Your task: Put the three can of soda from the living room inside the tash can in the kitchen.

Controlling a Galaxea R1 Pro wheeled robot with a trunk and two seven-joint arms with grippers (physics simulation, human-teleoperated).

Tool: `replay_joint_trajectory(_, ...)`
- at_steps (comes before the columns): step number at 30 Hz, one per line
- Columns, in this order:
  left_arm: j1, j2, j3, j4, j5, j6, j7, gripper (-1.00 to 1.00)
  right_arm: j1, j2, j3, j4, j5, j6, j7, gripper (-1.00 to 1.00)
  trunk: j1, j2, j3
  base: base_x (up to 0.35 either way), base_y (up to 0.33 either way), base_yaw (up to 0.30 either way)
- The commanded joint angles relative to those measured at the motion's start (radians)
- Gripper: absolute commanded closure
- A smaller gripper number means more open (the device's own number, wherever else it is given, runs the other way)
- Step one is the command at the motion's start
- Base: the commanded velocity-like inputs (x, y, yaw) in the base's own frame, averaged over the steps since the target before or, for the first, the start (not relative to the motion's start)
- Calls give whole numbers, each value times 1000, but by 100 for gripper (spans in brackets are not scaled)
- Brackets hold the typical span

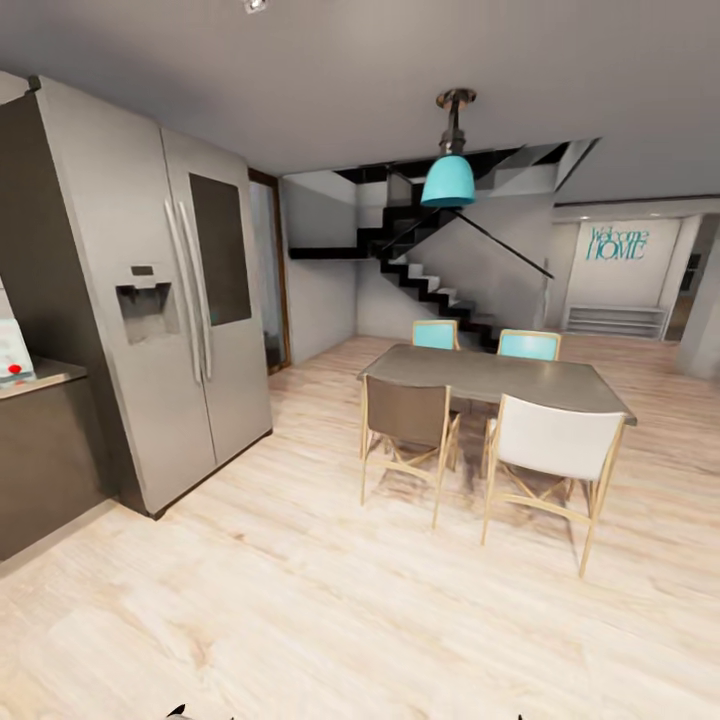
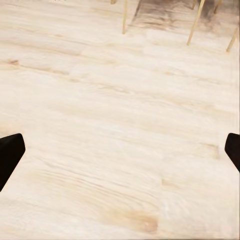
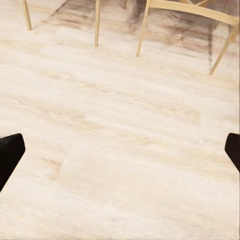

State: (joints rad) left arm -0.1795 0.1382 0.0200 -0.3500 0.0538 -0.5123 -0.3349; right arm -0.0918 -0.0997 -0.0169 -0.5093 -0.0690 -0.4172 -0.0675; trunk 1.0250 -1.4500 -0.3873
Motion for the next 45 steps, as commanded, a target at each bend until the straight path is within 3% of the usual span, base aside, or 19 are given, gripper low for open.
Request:
replay_joint_trajectory(1,0,0,0,0,0,0,0,-100,0,0,0,0,0,0,0,-100,0,0,1,-209,-249,-194)
replay_joint_trajectory(24,0,0,0,2,1,1,-1,-100,0,0,-1,0,0,0,0,-100,0,0,29,-220,-210,-193)
replay_joint_trajectory(45,0,-2,0,2,0,13,0,-100,0,0,0,0,0,0,0,-100,0,0,54,142,217,-193)
